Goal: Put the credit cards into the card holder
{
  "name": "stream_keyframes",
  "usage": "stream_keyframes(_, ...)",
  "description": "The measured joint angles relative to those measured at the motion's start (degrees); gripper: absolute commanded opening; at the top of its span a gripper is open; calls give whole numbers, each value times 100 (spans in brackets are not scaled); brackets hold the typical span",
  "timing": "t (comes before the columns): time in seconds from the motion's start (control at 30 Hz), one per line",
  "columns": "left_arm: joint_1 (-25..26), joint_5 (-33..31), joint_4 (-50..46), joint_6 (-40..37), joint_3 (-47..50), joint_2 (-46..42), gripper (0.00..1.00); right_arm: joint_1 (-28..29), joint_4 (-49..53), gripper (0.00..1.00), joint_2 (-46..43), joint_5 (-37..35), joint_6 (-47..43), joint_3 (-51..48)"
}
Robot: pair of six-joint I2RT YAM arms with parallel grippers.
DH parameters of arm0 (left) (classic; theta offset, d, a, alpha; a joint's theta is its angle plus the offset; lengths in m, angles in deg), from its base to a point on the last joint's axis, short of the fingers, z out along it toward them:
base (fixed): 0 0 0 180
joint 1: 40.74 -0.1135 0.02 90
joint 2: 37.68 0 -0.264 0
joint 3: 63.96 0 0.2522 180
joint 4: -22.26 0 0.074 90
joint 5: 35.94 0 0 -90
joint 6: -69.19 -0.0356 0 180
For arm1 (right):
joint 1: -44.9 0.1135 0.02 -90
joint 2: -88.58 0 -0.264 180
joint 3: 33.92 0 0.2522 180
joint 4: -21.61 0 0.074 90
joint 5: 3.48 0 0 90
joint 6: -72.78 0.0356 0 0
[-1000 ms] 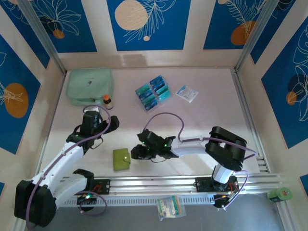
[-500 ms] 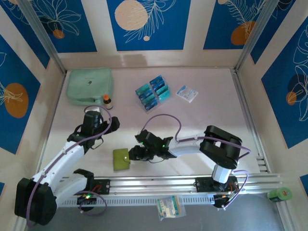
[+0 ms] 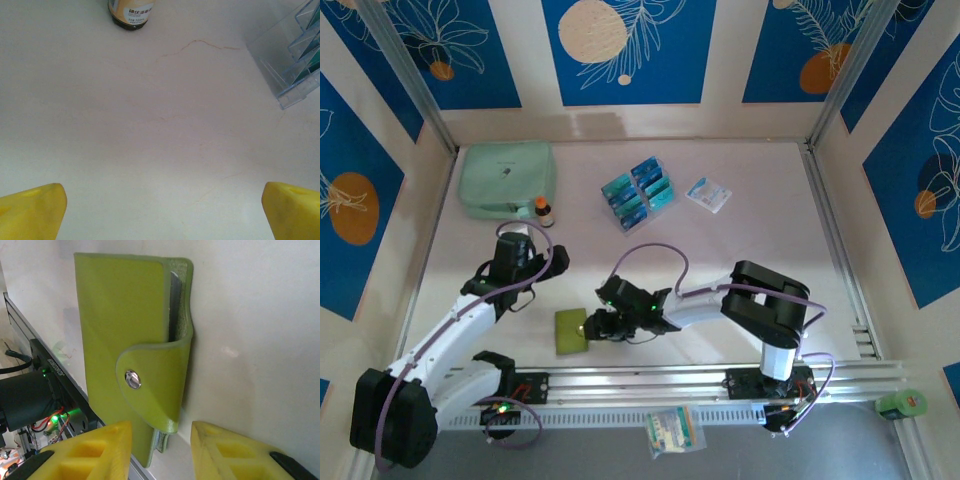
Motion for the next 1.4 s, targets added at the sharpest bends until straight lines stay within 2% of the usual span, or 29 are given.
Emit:
stream_keyframes(0.37, 26, -2, 74, -24, 17, 74, 100, 4, -116, 34, 273, 92, 63, 249)
stream_keyframes(0.47, 28, -2, 129, -24, 55, 76, 100, -2, -131, 27, 323, 120, 107, 275)
stream_keyframes(0.63, 42, -2, 129, -24, 63, 149, 100, -52, -396, 2, 496, 190, 258, 284)
stream_keyframes(0.67, 46, -2, 127, -24, 66, 155, 100, -72, -481, 0, 520, 214, 278, 282)
stream_keyframes(1.03, 68, 15, 125, -37, 66, 162, 100, -450, -1084, 0, 280, 317, 358, -245)
stream_keyframes(1.23, 79, 267, 160, -35, 63, 232, 100, -793, -752, 0, -638, 273, 177, -584)
stream_keyframes(1.4, 83, 802, 387, 0, 31, 361, 100, -1123, -363, 0, -1519, 269, -105, -776)
